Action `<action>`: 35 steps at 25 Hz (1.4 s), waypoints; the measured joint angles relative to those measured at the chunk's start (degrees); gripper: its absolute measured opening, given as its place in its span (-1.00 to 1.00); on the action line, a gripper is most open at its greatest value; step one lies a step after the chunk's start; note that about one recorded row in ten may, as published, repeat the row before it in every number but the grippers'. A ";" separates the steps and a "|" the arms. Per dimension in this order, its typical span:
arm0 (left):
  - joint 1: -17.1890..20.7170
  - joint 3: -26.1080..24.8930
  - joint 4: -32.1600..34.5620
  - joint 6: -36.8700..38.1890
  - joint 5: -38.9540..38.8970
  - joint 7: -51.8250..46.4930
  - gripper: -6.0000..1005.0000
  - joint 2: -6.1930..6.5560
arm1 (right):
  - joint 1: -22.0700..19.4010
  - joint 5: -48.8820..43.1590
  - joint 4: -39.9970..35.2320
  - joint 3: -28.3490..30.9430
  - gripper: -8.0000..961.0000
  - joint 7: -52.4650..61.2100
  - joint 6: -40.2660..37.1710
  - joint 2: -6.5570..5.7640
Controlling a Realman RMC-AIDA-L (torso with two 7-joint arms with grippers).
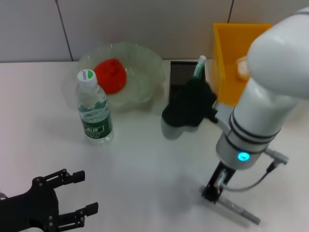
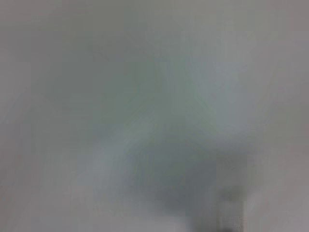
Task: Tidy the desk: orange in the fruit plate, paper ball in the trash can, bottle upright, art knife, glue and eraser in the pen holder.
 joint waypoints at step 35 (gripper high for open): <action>-1.47 -1.51 -1.45 -0.08 -2.00 -0.52 0.59 0.05 | -14.50 -1.42 -5.64 10.66 -0.71 -15.34 61.73 -0.11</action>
